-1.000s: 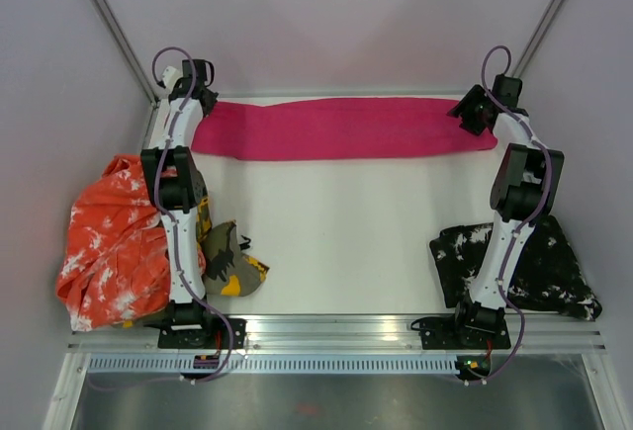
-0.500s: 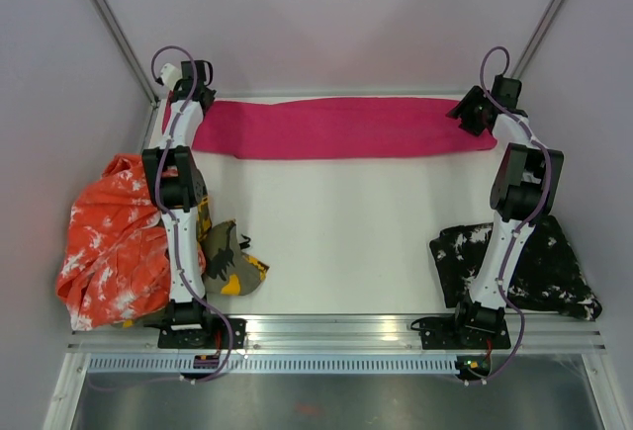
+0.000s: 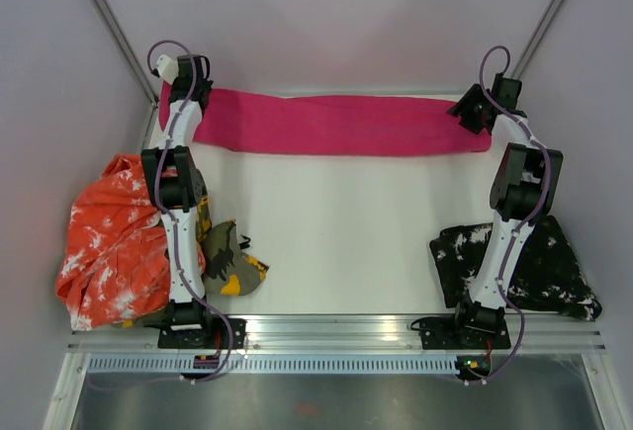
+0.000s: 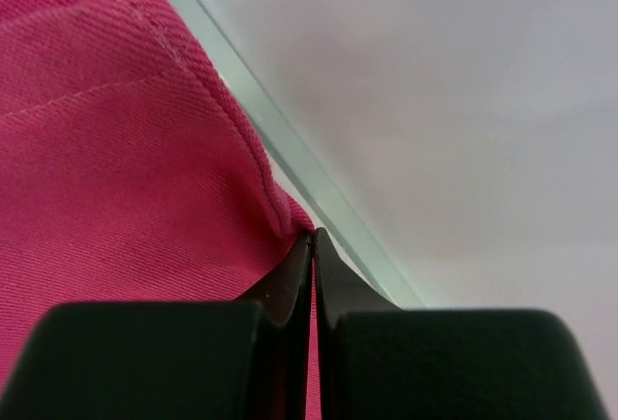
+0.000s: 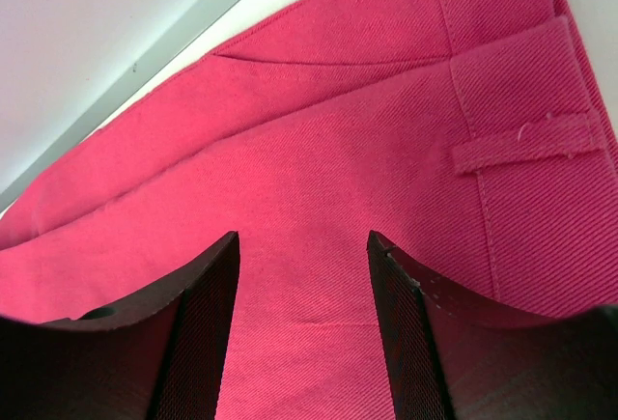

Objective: Fold and stack the trousers
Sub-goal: Fold the trousers

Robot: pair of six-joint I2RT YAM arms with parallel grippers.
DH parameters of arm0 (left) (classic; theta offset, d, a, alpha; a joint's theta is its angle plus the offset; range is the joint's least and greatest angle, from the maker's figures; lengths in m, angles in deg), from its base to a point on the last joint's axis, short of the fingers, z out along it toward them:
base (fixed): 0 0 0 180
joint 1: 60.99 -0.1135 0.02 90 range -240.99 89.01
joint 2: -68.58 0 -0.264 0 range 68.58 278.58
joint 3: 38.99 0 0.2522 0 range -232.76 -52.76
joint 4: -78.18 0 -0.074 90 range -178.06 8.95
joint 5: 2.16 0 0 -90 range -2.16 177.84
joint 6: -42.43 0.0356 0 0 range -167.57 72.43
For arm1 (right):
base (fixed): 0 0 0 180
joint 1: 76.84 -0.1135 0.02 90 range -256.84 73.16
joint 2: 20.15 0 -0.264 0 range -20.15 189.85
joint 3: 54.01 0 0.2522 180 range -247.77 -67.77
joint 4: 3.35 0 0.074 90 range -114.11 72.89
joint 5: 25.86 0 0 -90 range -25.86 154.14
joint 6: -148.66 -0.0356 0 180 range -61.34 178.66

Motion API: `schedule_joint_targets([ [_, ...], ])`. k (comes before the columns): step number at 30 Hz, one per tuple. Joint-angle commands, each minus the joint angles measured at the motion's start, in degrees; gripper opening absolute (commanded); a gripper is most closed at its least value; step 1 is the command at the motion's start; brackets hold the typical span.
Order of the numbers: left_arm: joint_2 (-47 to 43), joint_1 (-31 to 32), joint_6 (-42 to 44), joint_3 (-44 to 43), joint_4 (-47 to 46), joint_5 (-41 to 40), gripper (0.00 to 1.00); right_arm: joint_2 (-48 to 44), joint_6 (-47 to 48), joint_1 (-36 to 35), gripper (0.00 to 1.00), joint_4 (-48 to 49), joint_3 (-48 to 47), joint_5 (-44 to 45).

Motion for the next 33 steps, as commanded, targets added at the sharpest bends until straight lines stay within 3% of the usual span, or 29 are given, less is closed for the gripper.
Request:
schedule_joint_targets([
  [1,-0.41,-1.33,1.51,-3.41,-7.68,-2.18,0.02,0.68,0.49,-0.40,0.62,3.20,0.32,-0.25],
  [3,1.07,-1.42,0.64,-4.55,-7.68,-3.85,0.04,0.68,0.75,-0.40,0.62,3.20,0.06,-0.25],
  [5,2.48,-1.50,-0.07,-6.13,-7.68,-4.03,0.18,0.77,1.54,-0.40,0.62,3.20,-0.29,-0.25],
  [7,4.24,-1.50,-0.07,-7.10,-7.68,-2.89,0.25,0.33,2.77,-0.40,0.63,3.11,-0.64,-0.42],
  [8,4.51,-1.42,0.62,-7.19,-7.68,-1.32,0.36,0.07,3.21,-0.40,0.63,3.02,-0.82,-0.69],
  [13,1.80,-1.50,6.76,-5.01,-5.93,2.03,0.69,-2.39,6.90,-0.40,0.64,0.31,-2.22,-2.18],
  [14,-0.82,-1.42,8.00,-4.30,-5.05,2.29,0.81,-2.74,8.39,-0.40,0.65,-0.40,-2.49,-2.27],
  [18,-8.39,-1.42,13.72,-0.08,-0.67,4.06,0.84,-5.73,11.21,-0.40,0.70,-4.79,-2.67,2.53],
  [21,-12.97,-1.42,13.90,2.38,7.39,4.23,0.84,-8.10,10.77,-0.40,0.82,-7.08,-1.18,7.04],
  [24,-16.39,-1.15,11.89,9.56,13.30,3.97,0.83,-9.95,8.24,-0.40,0.86,-9.89,1.10,10.81],
  [33,-21.50,-1.68,5.30,26.01,18.77,4.06,0.80,-14.87,2.25,0.39,0.84,-13.85,11.29,16.09],
])
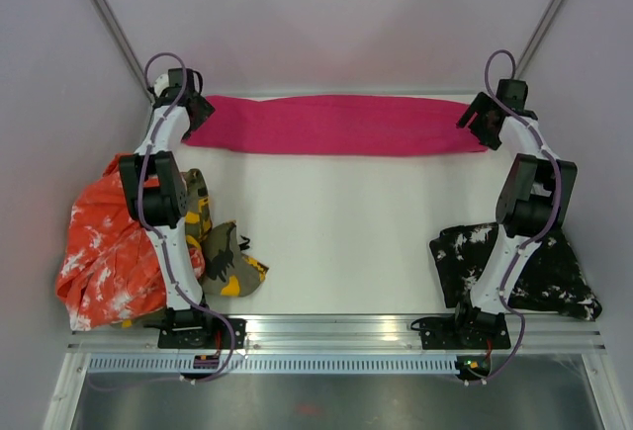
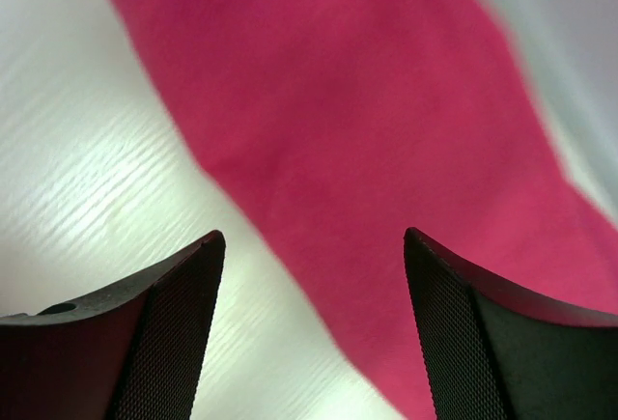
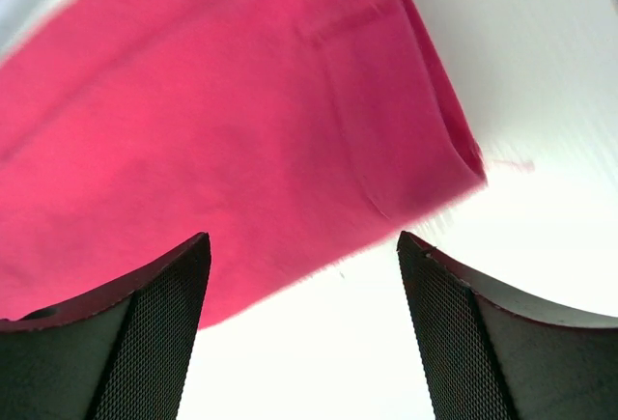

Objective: Fold and stack the trousers
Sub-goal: Fold the trousers

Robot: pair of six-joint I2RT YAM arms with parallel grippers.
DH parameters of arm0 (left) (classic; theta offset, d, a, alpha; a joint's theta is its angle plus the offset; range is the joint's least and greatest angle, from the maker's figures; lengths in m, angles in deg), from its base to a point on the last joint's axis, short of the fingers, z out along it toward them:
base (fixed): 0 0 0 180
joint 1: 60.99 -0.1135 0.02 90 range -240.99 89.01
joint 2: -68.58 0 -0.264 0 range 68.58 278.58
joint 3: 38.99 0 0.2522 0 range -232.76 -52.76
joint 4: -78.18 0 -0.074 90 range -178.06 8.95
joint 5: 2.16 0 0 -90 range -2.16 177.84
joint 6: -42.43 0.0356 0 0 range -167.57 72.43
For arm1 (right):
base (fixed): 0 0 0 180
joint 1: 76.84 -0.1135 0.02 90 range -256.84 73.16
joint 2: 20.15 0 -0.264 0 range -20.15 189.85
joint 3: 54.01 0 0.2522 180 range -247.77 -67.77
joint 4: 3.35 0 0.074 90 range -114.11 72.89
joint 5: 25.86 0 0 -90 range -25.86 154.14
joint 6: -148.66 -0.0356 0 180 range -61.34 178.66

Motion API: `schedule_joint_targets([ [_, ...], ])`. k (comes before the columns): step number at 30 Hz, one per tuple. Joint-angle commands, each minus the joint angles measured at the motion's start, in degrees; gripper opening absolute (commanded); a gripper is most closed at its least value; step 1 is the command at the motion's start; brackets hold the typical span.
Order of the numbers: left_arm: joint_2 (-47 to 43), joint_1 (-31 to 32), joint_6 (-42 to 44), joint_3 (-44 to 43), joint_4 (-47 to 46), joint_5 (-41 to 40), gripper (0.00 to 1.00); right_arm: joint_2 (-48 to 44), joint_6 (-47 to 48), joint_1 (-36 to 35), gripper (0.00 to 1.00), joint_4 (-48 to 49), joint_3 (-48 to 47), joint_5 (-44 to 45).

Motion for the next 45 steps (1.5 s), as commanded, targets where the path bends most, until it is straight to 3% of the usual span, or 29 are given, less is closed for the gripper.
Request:
schedule_joint_targets([
  [1,-2.40,-0.89,-3.97,5.04,4.24,0.49,0.79,-2.57,-3.23,0.56,0.84,-2.27,3.89,5.05],
  [7,-0.83,-3.09,-7.06,6.90,4.24,3.39,0.75,0.58,-5.61,1.53,0.78,1.94,7.59,8.14],
  [13,-0.38,-3.71,-7.23,8.12,4.32,3.66,0.75,4.72,-6.58,3.46,0.59,5.55,6.62,8.93],
  [21,-0.21,-5.29,-10.83,9.98,4.15,4.89,0.75,8.32,-6.77,7.16,0.15,10.48,3.38,7.00],
  [23,0.58,-5.29,-11.88,9.62,3.63,5.33,0.76,8.85,-6.23,7.68,0.10,10.56,2.06,6.83],
  [27,2.16,-5.29,-14.87,9.80,-0.23,6.91,0.76,8.24,-4.74,7.86,0.16,10.65,1.97,4.73],
  [33,5.94,-5.20,-18.30,7.78,-2.79,8.14,0.74,7.28,-2.89,7.60,0.48,10.83,1.35,-4.59],
  [34,7.17,-5.20,-18.57,6.99,-2.97,8.32,0.73,6.31,-2.54,7.51,0.60,10.22,1.00,-5.99],
  [40,10.77,-5.11,-20.32,5.14,-4.81,8.49,0.61,-3.16,-0.87,4.62,0.75,6.17,2.74,-9.78],
  [41,11.04,-5.11,-20.59,5.05,-5.60,8.67,0.50,-4.75,-1.04,4.26,0.75,6.17,3.45,-9.79],
  [43,11.74,-5.03,-21.03,4.62,-5.69,8.76,0.36,-8.54,-1.31,3.73,0.76,6.26,5.65,-9.70],
  [45,12.01,-5.11,-20.86,4.44,-5.96,8.41,0.10,-10.56,-1.13,3.47,0.76,6.26,6.62,-10.13],
])
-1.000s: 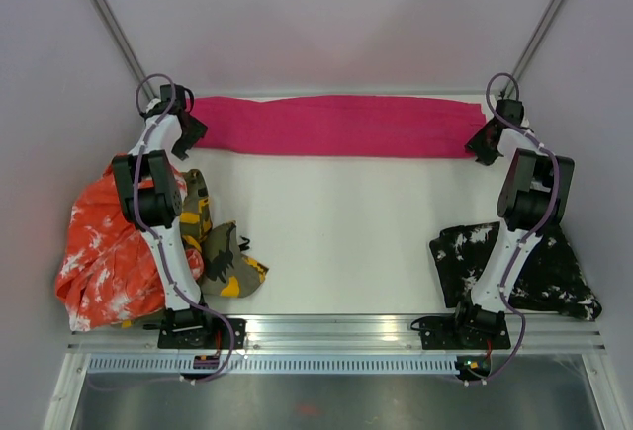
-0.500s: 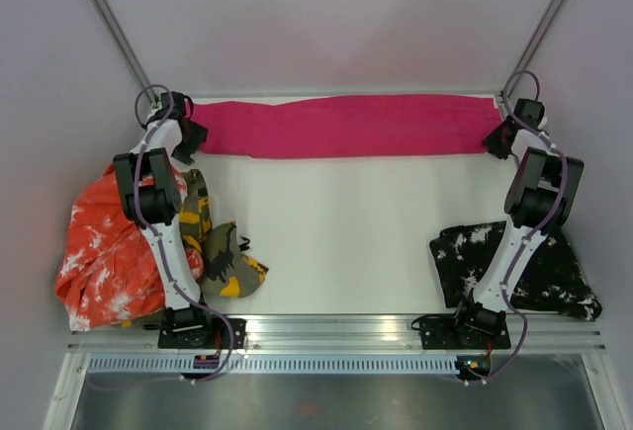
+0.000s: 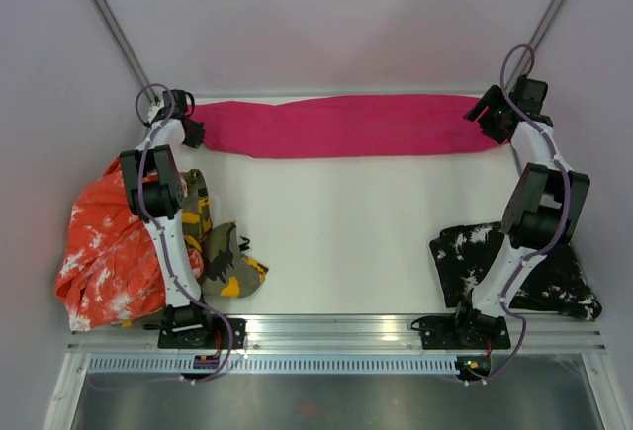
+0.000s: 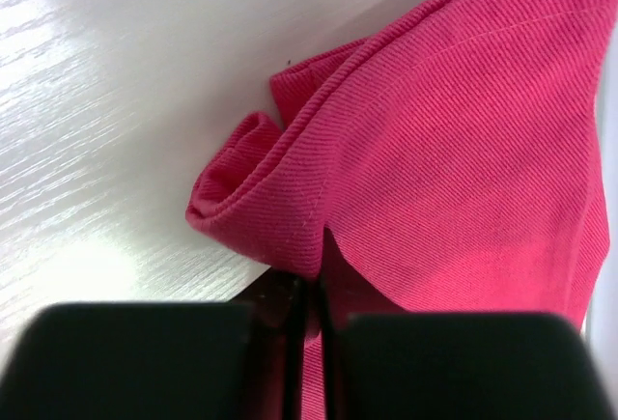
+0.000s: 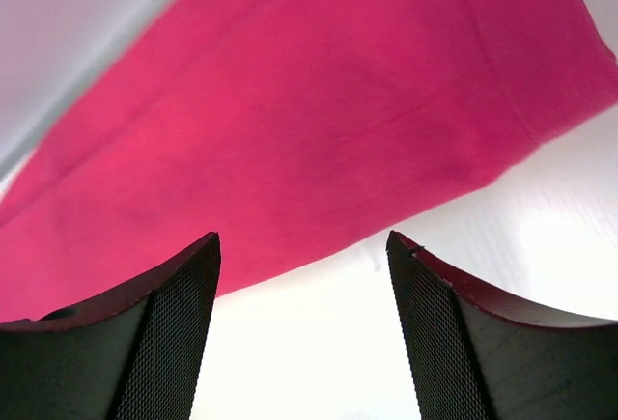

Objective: Fold and stack the trousers
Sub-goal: Fold the trousers

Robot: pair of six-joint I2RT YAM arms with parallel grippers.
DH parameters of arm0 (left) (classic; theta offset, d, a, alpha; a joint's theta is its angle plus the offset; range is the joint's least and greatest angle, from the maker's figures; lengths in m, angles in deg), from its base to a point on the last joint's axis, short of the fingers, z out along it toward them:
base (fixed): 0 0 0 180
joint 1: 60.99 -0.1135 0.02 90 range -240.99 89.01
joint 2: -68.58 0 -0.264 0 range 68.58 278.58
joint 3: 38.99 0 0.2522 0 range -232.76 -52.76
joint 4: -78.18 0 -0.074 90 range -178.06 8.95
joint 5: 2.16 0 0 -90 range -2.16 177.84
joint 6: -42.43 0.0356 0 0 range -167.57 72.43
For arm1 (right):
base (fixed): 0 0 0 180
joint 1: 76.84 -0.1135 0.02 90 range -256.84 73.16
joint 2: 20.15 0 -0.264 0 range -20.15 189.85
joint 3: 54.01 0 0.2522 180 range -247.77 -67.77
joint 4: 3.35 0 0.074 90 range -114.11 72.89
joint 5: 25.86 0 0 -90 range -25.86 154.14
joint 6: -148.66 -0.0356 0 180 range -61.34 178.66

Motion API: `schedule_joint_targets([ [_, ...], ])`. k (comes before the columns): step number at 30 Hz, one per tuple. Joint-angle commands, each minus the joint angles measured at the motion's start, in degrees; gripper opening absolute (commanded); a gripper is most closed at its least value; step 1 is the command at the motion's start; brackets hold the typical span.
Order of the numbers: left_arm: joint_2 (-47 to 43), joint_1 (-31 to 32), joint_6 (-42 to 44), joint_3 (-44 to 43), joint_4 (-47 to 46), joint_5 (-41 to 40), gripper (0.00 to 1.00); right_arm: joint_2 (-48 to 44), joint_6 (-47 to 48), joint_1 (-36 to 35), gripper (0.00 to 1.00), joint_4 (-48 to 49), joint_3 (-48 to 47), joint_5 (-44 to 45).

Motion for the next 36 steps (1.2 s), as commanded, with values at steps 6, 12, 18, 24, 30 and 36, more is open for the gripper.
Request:
schedule_joint_targets([
  [6,-2.97,0.15,4.93,1.84,-4.67,-6.42,0.02,-6.29,2.85,-2.68,0.76,1.08,2.11,-6.81],
  [12,-10.37,1.73,20.31,2.03,-12.42,-13.89,0.02,-4.88,3.47,-5.85,0.76,1.61,3.77,-8.14],
  [18,-16.00,8.14,38.15,1.59,-20.85,-23.10,0.02,-4.61,1.81,-6.11,0.76,2.48,5.09,-6.99],
  [24,-17.67,21.22,53.70,1.68,-32.71,-31.65,0.02,-3.91,0.13,-6.11,0.75,2.66,5.97,-5.68],
  [30,-10.65,26.53,54.62,-8.66,-31.52,-35.34,0.02,-4.08,-0.22,-6.03,0.76,2.66,5.89,-6.55],
  [36,-8.97,20.66,37.15,-11.69,-19.65,-31.31,0.02,-2.77,-0.04,-6.11,0.75,2.84,6.23,-7.43],
])
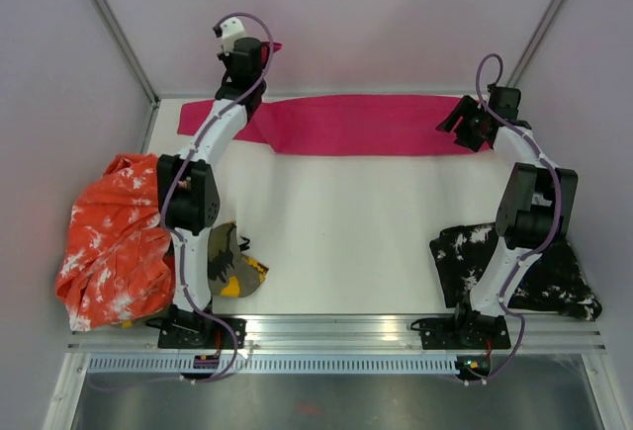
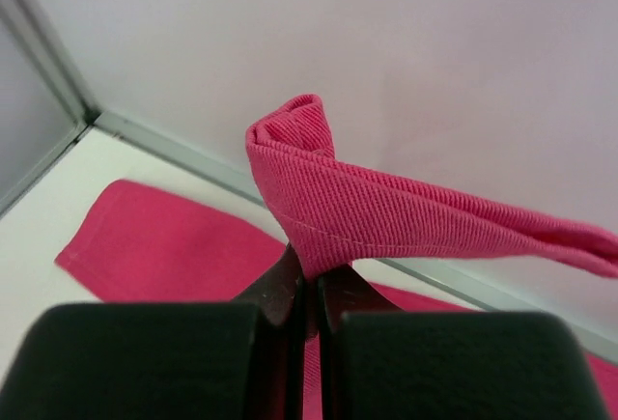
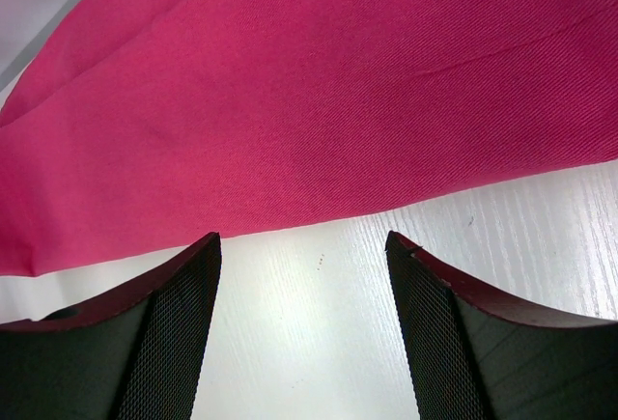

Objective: Fold and stack the trousers
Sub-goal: Fold the trousers

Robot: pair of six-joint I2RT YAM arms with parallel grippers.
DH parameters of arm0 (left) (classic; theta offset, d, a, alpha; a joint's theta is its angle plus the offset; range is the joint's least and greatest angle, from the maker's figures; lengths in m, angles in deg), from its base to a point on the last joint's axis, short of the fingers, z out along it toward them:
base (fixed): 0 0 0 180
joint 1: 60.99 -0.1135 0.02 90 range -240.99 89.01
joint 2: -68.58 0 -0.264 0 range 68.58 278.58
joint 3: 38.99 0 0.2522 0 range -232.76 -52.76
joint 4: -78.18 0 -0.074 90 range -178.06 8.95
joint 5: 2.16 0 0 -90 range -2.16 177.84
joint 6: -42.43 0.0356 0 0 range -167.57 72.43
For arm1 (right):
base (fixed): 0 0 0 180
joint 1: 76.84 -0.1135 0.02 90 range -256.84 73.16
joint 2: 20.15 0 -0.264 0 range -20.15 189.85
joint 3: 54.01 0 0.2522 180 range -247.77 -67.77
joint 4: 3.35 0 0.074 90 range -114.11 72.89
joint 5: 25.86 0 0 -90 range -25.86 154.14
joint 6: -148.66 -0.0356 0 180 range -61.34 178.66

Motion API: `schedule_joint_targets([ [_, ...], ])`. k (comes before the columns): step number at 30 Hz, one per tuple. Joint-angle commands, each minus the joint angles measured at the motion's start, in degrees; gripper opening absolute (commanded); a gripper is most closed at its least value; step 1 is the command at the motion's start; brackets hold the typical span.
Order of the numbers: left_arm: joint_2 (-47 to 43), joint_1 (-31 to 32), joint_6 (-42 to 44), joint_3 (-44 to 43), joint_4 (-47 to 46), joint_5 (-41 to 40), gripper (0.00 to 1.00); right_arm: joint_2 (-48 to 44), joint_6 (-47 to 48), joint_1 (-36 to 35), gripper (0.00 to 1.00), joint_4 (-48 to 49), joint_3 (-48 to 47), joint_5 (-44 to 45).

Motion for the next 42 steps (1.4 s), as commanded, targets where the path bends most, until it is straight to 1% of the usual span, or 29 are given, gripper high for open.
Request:
schedule_joint_targets([
  [1,0.14,-7.03,-11.18,-1.48,6.43,0.58,0.02,1.41,-0.46,0.07,0.76,1.74,0.49,-0.75],
  [2,-0.03,-9.57,-14.85,-1.30,7.49,1.73,0.02,1.76,-0.46,0.07,0.75,1.66,0.49,-0.57],
  [3,-0.29,-10.81,-16.72,-1.04,9.16,2.70,0.02,1.93,-0.63,-0.02,0.76,1.74,0.40,-0.48],
  [5,-0.82,-13.62,-19.88,0.44,9.18,7.08,0.02,2.46,-0.81,-0.02,0.75,1.74,-0.04,-0.39],
  [6,-0.82,-16.16,-22.60,0.80,9.18,8.49,0.02,2.64,-0.72,-0.02,0.75,1.74,-0.12,-0.22],
  [9,-0.21,-20.47,-24.81,1.60,7.68,12.80,0.02,3.25,-0.99,-0.02,0.75,1.74,-0.56,0.57],
  [12,2.50,-22.33,-25.96,0.63,6.98,16.76,0.02,3.78,-1.25,-0.02,0.75,1.83,-0.92,1.19],
  [14,3.65,-22.77,-26.66,0.54,7.07,17.38,0.02,4.04,-1.34,-0.28,0.75,1.92,-1.18,1.54],
  [17,6.37,-23.91,-29.12,1.07,8.20,19.40,0.02,4.57,-1.34,-0.63,0.75,1.92,-1.27,1.80],
  [19,7.78,-24.88,-32.19,1.59,9.43,21.33,0.02,4.84,-1.16,-0.98,0.75,1.92,-1.27,1.98],
  [20,8.22,-25.32,-33.07,3.16,9.53,21.95,0.03,5.10,-1.08,-1.07,0.75,1.92,-1.27,1.98],
  [23,9.81,-26.72,-36.94,5.46,9.61,23.79,0.08,5.45,-0.90,-1.33,0.75,1.92,-1.18,1.89],
  [24,10.85,-27.08,-37.47,5.64,10.14,24.06,0.12,5.54,-0.64,-1.34,0.75,1.92,-1.18,1.81],
  [27,12.62,-27.96,-38.35,4.68,11.63,25.03,0.16,5.54,-0.46,-1.51,0.75,1.92,-1.09,1.72],
  [30,14.20,-28.84,-39.59,3.62,14.62,23.98,0.20,5.63,-0.37,-1.68,0.75,1.92,-0.57,1.63],
  [33,14.99,-29.98,-41.25,3.09,16.81,24.06,0.43,5.63,-0.20,-1.77,0.75,1.92,-0.21,1.63],
  [34,15.00,-30.33,-41.69,3.09,17.87,24.24,0.66,5.80,-0.11,-1.86,0.75,1.92,-0.13,1.63],
  [35,14.91,-30.77,-42.39,3.27,18.49,24.33,0.73,5.80,-0.11,-1.86,0.75,1.92,0.05,1.63],
  [36,14.91,-30.95,-42.75,3.27,19.01,24.24,0.86,5.80,-0.02,-1.95,0.75,1.92,0.05,1.63],
  [37,14.91,-31.12,-43.01,3.18,19.72,23.89,0.91,5.89,-0.11,-1.95,0.75,2.01,0.05,1.54],
  [40,15.00,-31.65,-43.54,2.92,21.39,23.71,0.97,6.07,-0.11,-2.04,0.75,1.92,-0.04,1.45],
  [42,16.13,-32.18,-43.37,1.60,22.79,24.24,0.99,6.24,-0.11,-2.13,0.75,1.92,-0.13,1.37],
])
